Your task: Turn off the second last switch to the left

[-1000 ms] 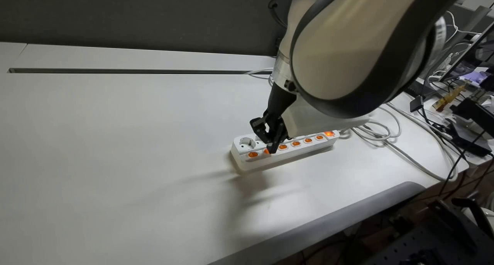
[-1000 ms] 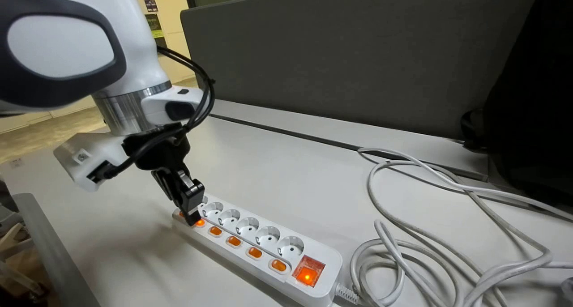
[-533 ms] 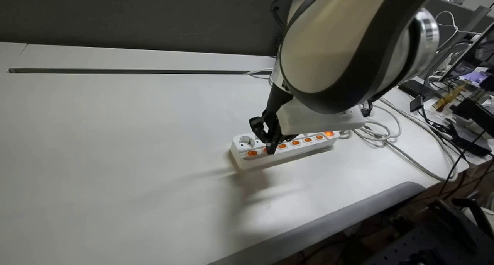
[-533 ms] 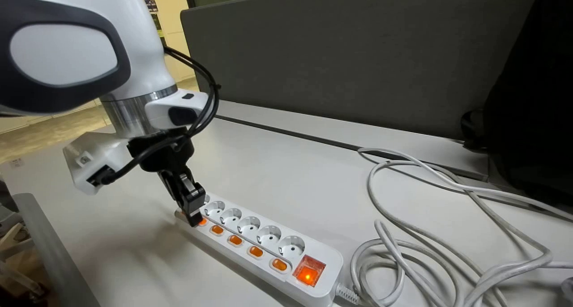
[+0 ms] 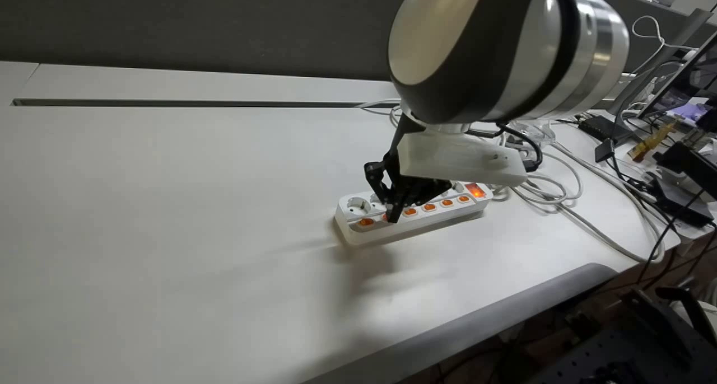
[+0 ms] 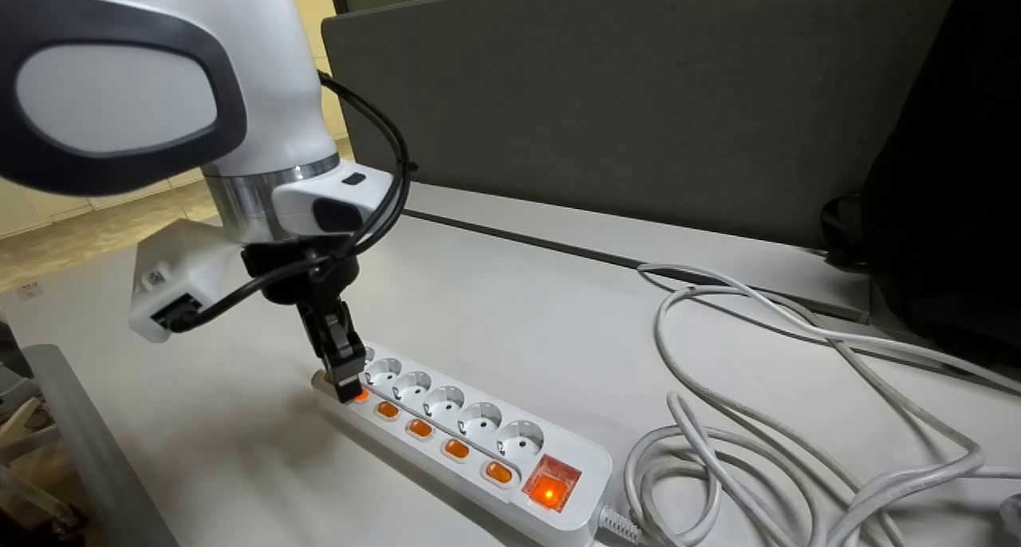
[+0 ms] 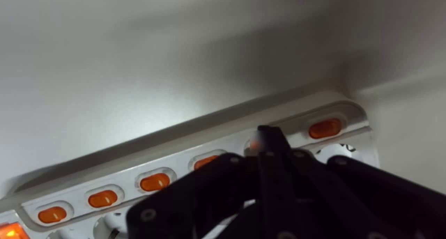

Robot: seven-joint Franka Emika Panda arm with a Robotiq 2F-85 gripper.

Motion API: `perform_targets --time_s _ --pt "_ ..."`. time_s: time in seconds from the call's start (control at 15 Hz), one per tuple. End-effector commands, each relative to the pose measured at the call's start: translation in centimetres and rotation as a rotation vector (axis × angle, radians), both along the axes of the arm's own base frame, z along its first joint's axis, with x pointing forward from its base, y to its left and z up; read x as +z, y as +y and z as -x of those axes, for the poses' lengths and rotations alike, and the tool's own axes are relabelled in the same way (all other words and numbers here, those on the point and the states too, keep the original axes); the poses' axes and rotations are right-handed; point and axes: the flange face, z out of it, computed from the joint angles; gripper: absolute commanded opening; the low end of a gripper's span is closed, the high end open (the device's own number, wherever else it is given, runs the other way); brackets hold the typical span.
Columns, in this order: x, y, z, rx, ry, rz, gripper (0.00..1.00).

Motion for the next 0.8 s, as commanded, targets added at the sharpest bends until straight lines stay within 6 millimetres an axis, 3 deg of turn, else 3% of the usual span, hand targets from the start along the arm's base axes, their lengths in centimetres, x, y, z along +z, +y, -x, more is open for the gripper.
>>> perform_targets --time_s 0.0,0.73 --pt "-1.7 -1.3 -0.3 -0.099 0.09 -0.054 0.0" --pt "-2.5 -4.9 0.4 -0.349 0.256 -0.194 0.0"
